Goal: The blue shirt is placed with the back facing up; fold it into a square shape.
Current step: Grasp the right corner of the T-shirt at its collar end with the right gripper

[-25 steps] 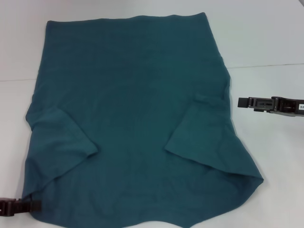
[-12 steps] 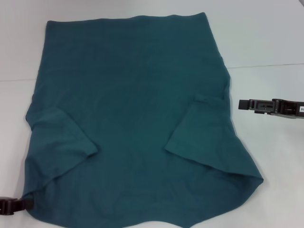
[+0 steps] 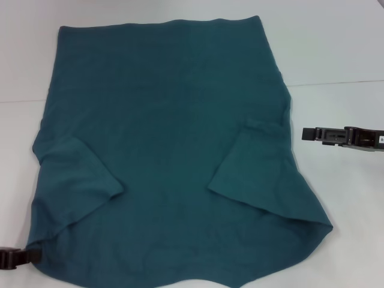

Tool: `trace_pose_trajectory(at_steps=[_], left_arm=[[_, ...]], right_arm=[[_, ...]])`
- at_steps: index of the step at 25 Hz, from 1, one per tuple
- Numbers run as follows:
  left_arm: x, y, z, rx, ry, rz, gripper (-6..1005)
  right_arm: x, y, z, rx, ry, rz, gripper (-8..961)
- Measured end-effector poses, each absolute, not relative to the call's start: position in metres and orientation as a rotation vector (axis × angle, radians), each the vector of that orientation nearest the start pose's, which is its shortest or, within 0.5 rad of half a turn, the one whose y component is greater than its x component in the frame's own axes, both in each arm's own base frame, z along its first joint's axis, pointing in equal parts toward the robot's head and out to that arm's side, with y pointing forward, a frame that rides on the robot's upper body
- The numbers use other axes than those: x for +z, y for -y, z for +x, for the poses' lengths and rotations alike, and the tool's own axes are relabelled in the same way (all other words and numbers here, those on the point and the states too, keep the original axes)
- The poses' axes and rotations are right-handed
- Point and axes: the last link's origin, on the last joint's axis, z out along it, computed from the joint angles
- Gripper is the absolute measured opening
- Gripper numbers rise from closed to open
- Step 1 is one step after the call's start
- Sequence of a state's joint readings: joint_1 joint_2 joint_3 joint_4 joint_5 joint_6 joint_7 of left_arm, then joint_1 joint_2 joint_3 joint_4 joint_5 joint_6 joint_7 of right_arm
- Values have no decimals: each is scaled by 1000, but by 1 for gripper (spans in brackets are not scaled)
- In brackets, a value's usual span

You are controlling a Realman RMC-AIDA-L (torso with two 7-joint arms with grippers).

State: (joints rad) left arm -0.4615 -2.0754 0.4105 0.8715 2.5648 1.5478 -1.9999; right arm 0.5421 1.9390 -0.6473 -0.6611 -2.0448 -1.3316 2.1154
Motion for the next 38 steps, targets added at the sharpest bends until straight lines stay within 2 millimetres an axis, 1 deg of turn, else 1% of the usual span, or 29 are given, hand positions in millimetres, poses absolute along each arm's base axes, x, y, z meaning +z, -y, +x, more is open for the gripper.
trace_pose_trajectory(at_steps=[8,14,17,20,27,33,38], left_arm=[[49,-293,-355,-194,1566,-2296,19],[50,-291,-351,-210,1581,-2313,19],[51,-291,-350,-216,1580,-2321,19],[50,-292,-348,-224,1579,-2322,19],[52,-295,-347,-249,1572,-2311,18],[53,-297,-346,-254,1568,-2308,18],[53,-297,-346,-261,1566,-2306,18]], right_arm=[[69,-371,310,642,-1496,-2174,927],[74,-368,315,621,-1509,-2174,926],[79,-359,321,584,-1539,-2195,920],[83,-348,329,527,-1605,-2208,912],[84,-327,337,472,-1724,-2226,891],[74,-318,340,434,-1800,-2236,874],[60,-316,340,419,-1853,-2247,860]])
